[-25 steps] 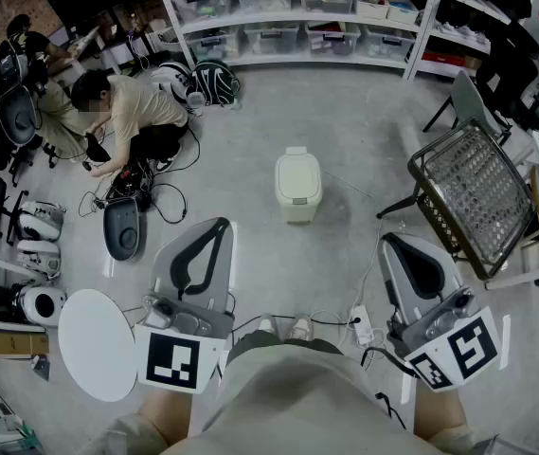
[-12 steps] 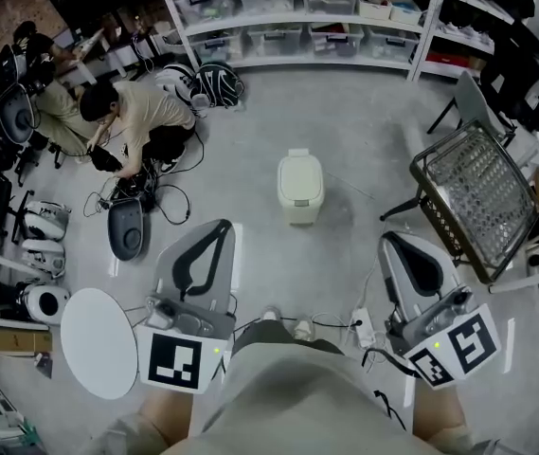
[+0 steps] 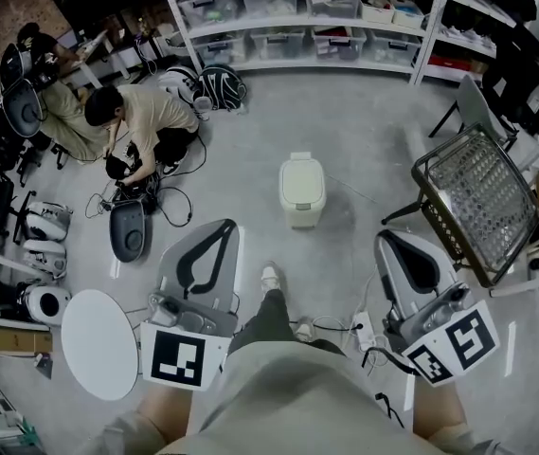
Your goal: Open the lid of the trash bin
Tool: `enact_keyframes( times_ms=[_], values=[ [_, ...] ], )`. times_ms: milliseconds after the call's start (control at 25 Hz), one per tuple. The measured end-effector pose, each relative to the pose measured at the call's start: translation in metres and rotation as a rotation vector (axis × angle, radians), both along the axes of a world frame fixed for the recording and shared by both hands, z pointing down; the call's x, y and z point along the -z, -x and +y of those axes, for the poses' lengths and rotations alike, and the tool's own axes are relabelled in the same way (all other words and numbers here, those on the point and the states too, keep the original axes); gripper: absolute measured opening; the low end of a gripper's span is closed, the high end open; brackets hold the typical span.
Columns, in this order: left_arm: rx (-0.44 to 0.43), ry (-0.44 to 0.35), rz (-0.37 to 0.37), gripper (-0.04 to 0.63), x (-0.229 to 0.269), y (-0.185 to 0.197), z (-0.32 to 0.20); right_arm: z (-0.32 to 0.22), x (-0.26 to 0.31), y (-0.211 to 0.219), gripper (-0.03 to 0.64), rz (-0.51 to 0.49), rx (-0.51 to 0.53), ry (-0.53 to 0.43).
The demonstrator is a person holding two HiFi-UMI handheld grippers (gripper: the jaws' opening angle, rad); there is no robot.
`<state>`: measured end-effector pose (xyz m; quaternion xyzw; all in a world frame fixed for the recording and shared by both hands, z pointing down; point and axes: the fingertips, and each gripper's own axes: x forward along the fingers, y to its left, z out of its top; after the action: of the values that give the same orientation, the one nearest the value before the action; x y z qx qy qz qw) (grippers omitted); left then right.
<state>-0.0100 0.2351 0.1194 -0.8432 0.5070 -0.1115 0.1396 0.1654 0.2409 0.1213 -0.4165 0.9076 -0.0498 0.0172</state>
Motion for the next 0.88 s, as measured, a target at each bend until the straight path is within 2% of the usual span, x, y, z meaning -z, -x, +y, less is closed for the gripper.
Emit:
enact_keyframes(
  times_ms=[240,480,720,880],
  values=[
    [-0.013,-0.011,0.018,0.002,0.000,0.010,-0.014,-0.014,-0.008,0.013,0.003,0.023,-0.001,0.018],
    [-0.011,-0.004,0.032,0.002,-0.008,0.029,-0.052,-0.053,-0.019,0.034,0.003,0.047,0.005,0.043],
    [-0.005,0.031,0.042,0.002,-0.022,0.060,-0.121,-0.121,-0.031,0.065,0.003,0.057,0.007,0.081],
    [-0.031,0.048,0.038,0.002,-0.028,0.077,-0.181,-0.180,-0.031,0.086,0.003,0.058,-0.011,0.093]
  ],
)
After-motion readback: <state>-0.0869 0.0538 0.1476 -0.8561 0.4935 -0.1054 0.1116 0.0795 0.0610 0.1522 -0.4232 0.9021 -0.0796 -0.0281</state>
